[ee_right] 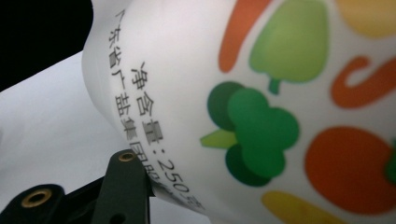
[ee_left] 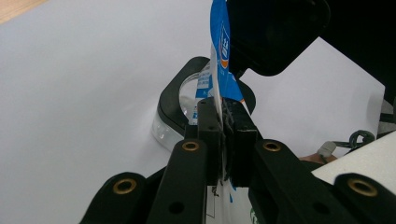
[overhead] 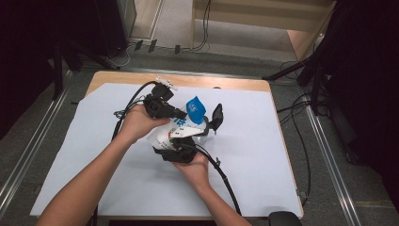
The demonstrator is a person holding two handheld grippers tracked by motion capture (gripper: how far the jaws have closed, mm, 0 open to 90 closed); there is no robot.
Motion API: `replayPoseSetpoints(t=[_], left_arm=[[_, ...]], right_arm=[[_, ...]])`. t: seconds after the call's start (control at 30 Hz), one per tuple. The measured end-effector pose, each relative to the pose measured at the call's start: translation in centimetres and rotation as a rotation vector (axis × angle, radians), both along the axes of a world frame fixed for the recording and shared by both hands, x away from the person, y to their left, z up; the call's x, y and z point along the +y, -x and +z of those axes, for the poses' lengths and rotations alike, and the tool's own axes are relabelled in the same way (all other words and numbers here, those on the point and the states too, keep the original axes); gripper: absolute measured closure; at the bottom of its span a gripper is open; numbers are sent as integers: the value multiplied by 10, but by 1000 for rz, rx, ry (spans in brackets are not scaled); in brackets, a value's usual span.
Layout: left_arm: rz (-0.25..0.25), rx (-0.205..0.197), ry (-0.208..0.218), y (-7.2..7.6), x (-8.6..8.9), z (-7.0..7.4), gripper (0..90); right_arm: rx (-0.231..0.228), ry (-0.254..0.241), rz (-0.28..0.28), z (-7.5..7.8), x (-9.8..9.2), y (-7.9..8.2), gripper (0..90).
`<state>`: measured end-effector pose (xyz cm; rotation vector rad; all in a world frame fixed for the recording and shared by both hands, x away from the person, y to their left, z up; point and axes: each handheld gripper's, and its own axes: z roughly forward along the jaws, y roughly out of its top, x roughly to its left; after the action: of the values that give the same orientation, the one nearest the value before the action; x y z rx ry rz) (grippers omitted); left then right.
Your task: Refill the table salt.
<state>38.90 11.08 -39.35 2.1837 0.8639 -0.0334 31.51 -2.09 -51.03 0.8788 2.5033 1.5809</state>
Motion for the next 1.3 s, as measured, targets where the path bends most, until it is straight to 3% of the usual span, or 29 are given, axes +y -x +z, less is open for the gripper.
replayPoseSetpoints(t=[0.2, 0.4, 0.9, 1.13, 1.3], left_arm=[[2, 5, 2, -1, -1, -1, 878], [2, 9, -1, -2, -2, -2, 877], [-5, 12, -17, 1, -3, -3, 834], [3, 8, -26, 1, -4, -2, 869], [8, 11, -22, 1, -5, -2, 874]], right_arm=[[0, 2, 11, 1, 1, 0, 506], [7, 3, 7, 1, 0, -1, 535], [50, -58, -10, 2, -1, -1, 566], [58, -76, 2, 3, -1, -1, 558], [50, -55, 12, 5, 0, -2, 525]])
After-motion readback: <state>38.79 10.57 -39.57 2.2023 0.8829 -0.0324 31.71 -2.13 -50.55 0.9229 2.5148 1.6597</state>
